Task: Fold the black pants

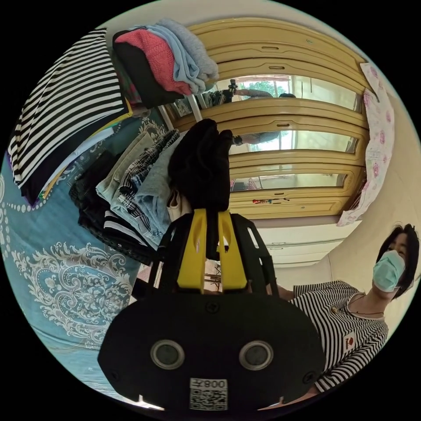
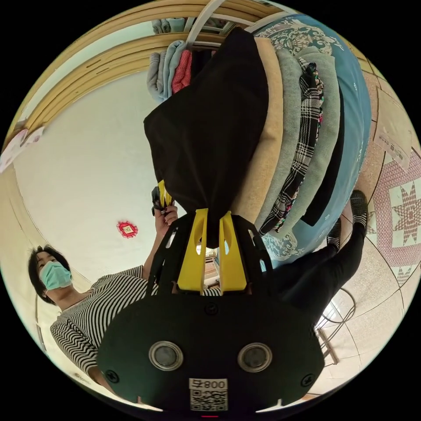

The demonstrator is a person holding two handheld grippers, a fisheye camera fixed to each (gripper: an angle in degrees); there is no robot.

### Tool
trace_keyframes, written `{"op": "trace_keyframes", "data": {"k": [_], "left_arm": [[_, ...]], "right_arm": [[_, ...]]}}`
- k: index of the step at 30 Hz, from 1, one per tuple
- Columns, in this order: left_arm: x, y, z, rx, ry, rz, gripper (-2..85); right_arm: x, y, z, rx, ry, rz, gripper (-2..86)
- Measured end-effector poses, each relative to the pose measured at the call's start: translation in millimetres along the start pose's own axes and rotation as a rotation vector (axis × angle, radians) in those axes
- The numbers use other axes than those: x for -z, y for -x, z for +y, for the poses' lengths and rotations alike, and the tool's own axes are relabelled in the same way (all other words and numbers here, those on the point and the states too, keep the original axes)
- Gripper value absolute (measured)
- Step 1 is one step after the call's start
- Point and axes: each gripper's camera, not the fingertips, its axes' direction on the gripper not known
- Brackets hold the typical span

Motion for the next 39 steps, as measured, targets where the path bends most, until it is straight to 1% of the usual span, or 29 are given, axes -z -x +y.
{"op": "trace_keyframes", "data": {"k": [2,8,12,17,21,23,25,26,27,28,30,31,33,34,36,39], "left_arm": [[-7.7,-21.3,-10.5,-0.037,0.014,-0.070,3.6],[-35.9,-36.8,-34.2,0.004,0.065,-0.128,3.6],[-41.9,-46.4,-41.6,0.025,0.051,-0.153,4.6],[-45.4,-69.9,-39.6,0.047,-0.007,-0.193,6.5],[-39.7,-83.4,-28.2,0.071,-0.101,-0.213,5.9],[-34.3,-101.4,-17.5,0.050,-0.179,-0.268,3.8],[-37.2,-124.0,-16.1,-0.037,-0.198,-0.307,2.1],[-44.2,-137.3,-19.6,-0.084,-0.187,-0.338,1.5],[-48.9,-143.1,-22.5,-0.108,-0.179,-0.352,1.2],[-60.9,-152.8,-30.3,-0.156,-0.156,-0.377,0.8],[-84.0,-159.8,-45.5,-0.204,-0.096,-0.421,0.5],[-98.6,-159.0,-54.6,-0.204,-0.071,-0.453,0.3],[-118.1,-152.4,-66.1,-0.190,-0.026,-0.517,0.2],[-127.9,-145.6,-70.8,-0.168,-0.010,-0.586,0.1],[-136.0,-135.8,-74.9,-0.150,-0.007,-0.621,0.0],[-141.6,-123.3,-79.1,-0.122,-0.022,-0.687,-0.1]], "right_arm": [[4.7,13.5,0.6,0.022,0.017,-0.016,1.7],[6.2,27.5,-1.5,-0.014,0.100,-0.012,2.0],[-13.8,17.1,-6.8,-0.070,0.146,-0.070,3.0],[-14.7,34.6,-4.2,-0.059,0.192,-0.047,5.3],[10.6,43.5,16.2,-0.089,0.160,0.020,5.4],[26.8,53.5,23.0,-0.087,0.104,0.042,4.0],[35.1,84.7,19.6,0.000,0.051,0.075,2.2],[29.5,114.4,8.8,0.093,0.052,0.108,1.4],[14.8,145.5,-7.1,0.193,0.071,0.147,0.9],[4.0,161.5,-16.5,0.247,0.087,0.162,0.7],[-54.2,220.6,-55.5,0.453,0.165,0.195,0.3],[-71.2,232.9,-64.5,0.497,0.186,0.202,0.2],[-139.5,263.2,-95.4,0.593,0.248,0.263,0.1],[-155.9,265.8,-101.6,0.609,0.262,0.282,0.0],[-212.4,255.7,-122.9,0.588,0.304,0.401,-0.1],[-246.4,230.0,-132.0,0.546,0.293,0.376,-0.1]]}}
